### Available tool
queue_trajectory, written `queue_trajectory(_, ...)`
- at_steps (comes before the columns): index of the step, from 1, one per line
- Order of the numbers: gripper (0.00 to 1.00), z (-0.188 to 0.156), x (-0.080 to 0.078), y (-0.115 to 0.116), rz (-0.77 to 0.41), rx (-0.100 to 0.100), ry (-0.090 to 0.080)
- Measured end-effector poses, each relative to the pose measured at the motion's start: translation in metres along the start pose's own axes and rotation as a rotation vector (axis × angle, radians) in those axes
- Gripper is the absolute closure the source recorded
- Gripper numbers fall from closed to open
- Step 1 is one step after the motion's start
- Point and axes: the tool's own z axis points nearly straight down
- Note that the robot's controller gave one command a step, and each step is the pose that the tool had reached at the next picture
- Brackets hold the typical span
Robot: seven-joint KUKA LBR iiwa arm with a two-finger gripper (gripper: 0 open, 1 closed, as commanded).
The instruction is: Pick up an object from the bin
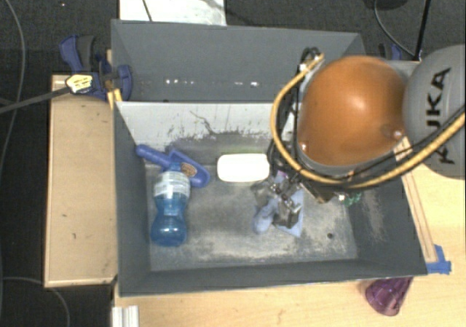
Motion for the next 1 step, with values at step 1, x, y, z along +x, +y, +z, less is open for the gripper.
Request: queue_trajectory(1,1.0,-0.1021,-0.0068,0.0067,-0.051,0.003,-0.006)
